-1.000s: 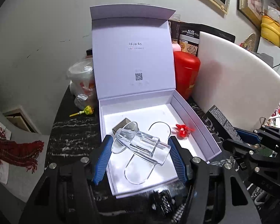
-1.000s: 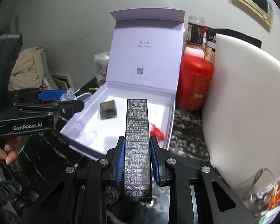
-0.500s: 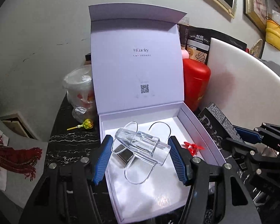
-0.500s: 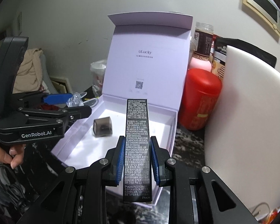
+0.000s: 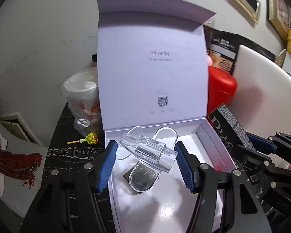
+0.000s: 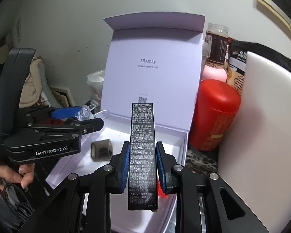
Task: Organize rigid objects
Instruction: 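Open the left tool to release the clear holder while the right tool drops the black box, then withdraw both tools from the white box back toward the table clutter, then grasp the checked scrunchie with the right tool while the left tool grasps the black claw clip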
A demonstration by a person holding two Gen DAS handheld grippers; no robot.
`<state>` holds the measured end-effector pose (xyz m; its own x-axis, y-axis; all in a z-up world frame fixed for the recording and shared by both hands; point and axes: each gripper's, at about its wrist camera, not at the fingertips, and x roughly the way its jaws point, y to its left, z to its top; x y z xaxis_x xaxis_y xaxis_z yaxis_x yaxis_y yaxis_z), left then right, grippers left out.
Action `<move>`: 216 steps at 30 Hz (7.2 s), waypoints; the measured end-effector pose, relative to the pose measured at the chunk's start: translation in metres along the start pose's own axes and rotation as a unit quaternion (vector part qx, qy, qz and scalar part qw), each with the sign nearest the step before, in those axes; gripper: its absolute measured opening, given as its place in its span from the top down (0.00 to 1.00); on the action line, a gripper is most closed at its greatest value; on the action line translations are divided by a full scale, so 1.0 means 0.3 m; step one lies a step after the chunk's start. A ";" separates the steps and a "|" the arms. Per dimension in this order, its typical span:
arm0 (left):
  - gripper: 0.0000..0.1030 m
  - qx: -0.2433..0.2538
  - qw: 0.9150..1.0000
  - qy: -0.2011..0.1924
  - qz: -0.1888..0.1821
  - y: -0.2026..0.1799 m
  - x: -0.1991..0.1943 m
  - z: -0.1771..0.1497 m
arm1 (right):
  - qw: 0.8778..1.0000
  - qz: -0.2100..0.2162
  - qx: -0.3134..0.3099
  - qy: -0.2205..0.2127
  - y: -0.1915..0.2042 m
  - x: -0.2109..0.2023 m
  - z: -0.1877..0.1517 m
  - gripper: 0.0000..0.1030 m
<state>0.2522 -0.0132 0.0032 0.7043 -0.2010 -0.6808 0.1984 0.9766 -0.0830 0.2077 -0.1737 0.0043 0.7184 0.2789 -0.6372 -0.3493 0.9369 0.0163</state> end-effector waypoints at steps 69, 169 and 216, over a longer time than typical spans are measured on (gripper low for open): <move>0.22 0.041 0.999 0.005 0.033 -0.077 -0.114 0.017 | 0.998 -0.052 0.024 0.021 -0.043 -0.039 -0.001 0.44; 0.47 0.033 0.994 0.100 -0.018 -0.208 -0.275 -0.603 | 0.993 -0.035 0.073 0.090 0.101 -0.319 -0.546 0.43; 0.47 0.026 0.988 0.115 -0.102 -0.299 -0.239 -0.625 | 0.982 -0.008 0.175 0.075 -0.022 -0.388 -0.597 0.91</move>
<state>0.0560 -0.0720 -0.0771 0.4737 -0.3651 -0.8015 0.3589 0.9110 -0.2029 0.0186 -0.2502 -0.0597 0.6160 0.2545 -0.7455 -0.0919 0.9631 0.2528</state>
